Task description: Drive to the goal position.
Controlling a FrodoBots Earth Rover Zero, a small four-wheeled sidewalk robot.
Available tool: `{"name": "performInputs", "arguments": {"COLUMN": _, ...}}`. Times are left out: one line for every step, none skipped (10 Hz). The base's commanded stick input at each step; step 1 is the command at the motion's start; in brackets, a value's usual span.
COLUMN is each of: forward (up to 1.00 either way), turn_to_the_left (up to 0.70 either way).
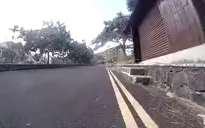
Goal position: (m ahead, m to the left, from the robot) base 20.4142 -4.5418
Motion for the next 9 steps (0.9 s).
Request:
{"name": "performInputs", "arguments": {"forward": 0.00, "turn_to_the_left": 0.00}}
{"name": "performInputs", "arguments": {"forward": 0.00, "turn_to_the_left": 0.00}}
{"name": "performInputs", "arguments": {"forward": 0.00, "turn_to_the_left": 0.00}}
{"name": "performInputs", "arguments": {"forward": 0.00, "turn_to_the_left": 0.00}}
{"name": "performInputs", "arguments": {"forward": 0.25, "turn_to_the_left": 0.00}}
{"name": "performInputs", "arguments": {"forward": 0.55, "turn_to_the_left": 0.00}}
{"name": "performInputs", "arguments": {"forward": 0.70, "turn_to_the_left": 0.00}}
{"name": "performInputs", "arguments": {"forward": 0.70, "turn_to_the_left": 0.00}}
{"name": "performInputs", "arguments": {"forward": 0.70, "turn_to_the_left": 0.00}}
